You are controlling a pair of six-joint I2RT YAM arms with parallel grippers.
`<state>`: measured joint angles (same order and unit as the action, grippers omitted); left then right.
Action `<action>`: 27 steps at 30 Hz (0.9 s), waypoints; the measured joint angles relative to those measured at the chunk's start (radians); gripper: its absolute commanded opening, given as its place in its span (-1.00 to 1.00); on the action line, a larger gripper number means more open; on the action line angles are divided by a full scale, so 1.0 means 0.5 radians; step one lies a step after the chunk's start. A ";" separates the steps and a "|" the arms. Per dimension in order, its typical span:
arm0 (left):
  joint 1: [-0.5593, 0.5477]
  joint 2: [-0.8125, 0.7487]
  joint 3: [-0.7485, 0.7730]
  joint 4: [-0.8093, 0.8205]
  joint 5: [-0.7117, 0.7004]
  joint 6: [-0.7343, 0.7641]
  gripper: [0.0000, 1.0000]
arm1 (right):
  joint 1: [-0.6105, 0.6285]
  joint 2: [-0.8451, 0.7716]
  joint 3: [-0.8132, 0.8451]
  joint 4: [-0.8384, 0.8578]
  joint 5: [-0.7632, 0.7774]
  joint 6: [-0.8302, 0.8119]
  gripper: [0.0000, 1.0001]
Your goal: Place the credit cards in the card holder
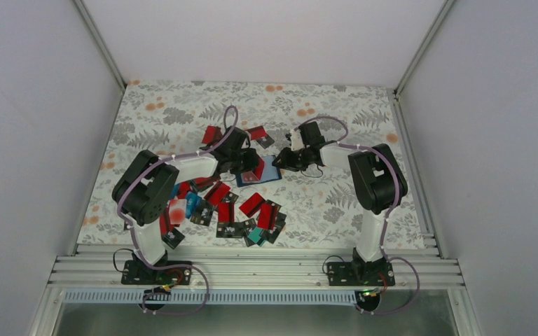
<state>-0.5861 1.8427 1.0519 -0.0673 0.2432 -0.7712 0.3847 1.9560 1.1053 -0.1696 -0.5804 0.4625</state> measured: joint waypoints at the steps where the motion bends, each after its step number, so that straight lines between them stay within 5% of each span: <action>1: 0.002 0.004 0.000 0.010 0.004 0.000 -0.95 | 0.000 0.000 -0.004 0.008 -0.005 -0.001 -0.48; 27: 0.004 0.041 -0.230 0.504 0.101 -0.073 -0.95 | -0.016 -0.078 -0.266 0.287 -0.143 0.146 -0.63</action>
<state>-0.5842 1.8633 0.9367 0.1848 0.2939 -0.8078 0.3767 1.9171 0.9722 -0.0261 -0.6518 0.5354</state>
